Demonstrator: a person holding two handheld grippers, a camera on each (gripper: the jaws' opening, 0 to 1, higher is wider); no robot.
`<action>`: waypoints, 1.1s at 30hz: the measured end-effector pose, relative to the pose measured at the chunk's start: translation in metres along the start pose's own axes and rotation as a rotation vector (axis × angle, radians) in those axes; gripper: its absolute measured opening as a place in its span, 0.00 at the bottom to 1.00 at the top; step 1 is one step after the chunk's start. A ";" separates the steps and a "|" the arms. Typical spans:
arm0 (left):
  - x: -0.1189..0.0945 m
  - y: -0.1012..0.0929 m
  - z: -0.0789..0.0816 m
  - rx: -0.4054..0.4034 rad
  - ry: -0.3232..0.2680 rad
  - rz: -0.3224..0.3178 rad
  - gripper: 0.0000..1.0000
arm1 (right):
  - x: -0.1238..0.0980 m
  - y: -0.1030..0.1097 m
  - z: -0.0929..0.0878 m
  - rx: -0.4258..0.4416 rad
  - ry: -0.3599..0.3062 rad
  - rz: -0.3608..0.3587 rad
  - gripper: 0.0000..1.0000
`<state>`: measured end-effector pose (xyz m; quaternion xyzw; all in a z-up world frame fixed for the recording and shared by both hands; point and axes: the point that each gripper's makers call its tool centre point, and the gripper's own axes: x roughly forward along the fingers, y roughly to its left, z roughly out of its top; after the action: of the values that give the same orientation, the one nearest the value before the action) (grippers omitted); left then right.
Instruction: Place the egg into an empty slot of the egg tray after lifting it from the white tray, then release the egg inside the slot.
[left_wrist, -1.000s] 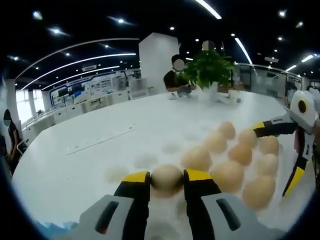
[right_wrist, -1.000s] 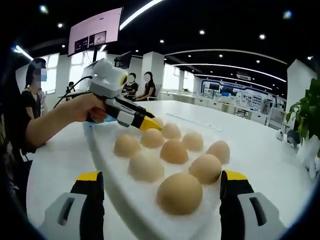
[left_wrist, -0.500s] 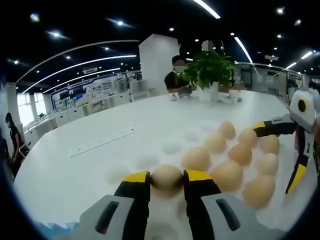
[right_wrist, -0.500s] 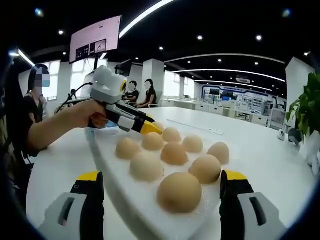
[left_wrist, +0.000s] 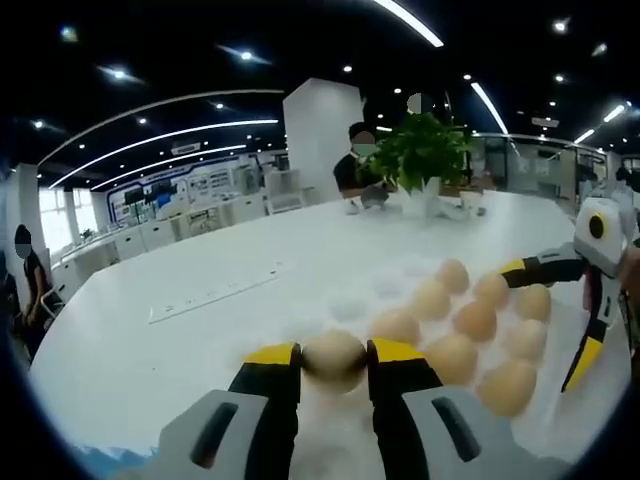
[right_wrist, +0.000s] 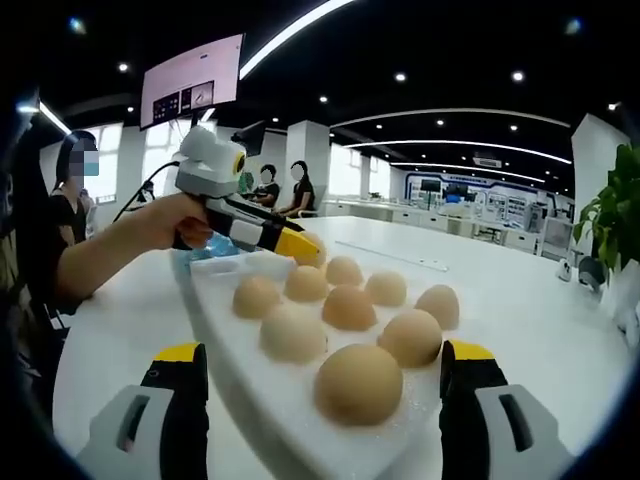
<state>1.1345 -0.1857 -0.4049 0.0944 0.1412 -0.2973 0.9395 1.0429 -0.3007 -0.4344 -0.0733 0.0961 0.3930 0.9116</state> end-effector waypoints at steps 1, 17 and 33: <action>0.000 0.002 0.001 0.004 -0.002 0.005 0.26 | 0.000 0.000 0.000 0.003 -0.003 0.001 1.00; -0.016 0.016 0.003 0.002 -0.012 0.048 0.26 | -0.001 0.001 0.001 0.010 -0.022 0.011 1.00; -0.038 0.036 -0.003 0.004 -0.009 0.096 0.26 | -0.003 0.004 0.001 0.004 -0.029 0.011 1.00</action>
<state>1.1250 -0.1352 -0.3921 0.1017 0.1315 -0.2526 0.9532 1.0385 -0.2996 -0.4326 -0.0651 0.0840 0.3988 0.9108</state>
